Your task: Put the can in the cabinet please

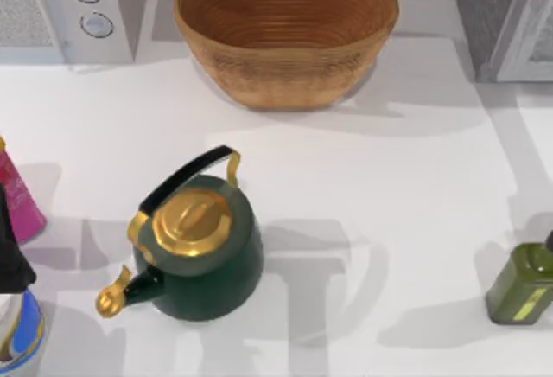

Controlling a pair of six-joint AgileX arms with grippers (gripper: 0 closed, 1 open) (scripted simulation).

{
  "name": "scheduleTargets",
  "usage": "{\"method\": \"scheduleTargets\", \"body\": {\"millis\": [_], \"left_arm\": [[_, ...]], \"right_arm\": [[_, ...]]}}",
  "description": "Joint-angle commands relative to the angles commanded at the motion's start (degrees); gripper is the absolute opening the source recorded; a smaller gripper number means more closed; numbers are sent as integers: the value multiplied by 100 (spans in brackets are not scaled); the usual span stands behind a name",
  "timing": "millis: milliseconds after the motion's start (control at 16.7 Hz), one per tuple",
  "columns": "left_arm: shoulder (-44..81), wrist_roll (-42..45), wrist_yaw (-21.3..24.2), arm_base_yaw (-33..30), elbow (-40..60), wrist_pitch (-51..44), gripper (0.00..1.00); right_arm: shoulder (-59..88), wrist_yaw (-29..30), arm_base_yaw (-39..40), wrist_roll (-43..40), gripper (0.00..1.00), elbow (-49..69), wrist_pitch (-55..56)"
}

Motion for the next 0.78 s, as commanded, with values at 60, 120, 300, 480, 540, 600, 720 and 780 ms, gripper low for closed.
{"method": "scheduleTargets", "body": {"millis": [60, 120, 300, 480, 540, 600, 720, 780], "left_arm": [[0, 0, 0, 0, 0, 0, 100], [0, 0, 0, 0, 0, 0, 100], [0, 0, 0, 0, 0, 0, 100], [0, 0, 0, 0, 0, 0, 100], [0, 0, 0, 0, 0, 0, 100], [0, 0, 0, 0, 0, 0, 100], [0, 0, 0, 0, 0, 0, 100], [0, 0, 0, 0, 0, 0, 100]], "right_arm": [[0, 0, 0, 0, 53, 0, 0], [0, 0, 0, 0, 60, 0, 0], [0, 0, 0, 0, 83, 0, 0], [0, 0, 0, 0, 100, 0, 0], [0, 0, 0, 0, 100, 0, 0], [0, 0, 0, 0, 100, 0, 0], [0, 0, 0, 0, 100, 0, 0], [0, 0, 0, 0, 100, 0, 0]]}}
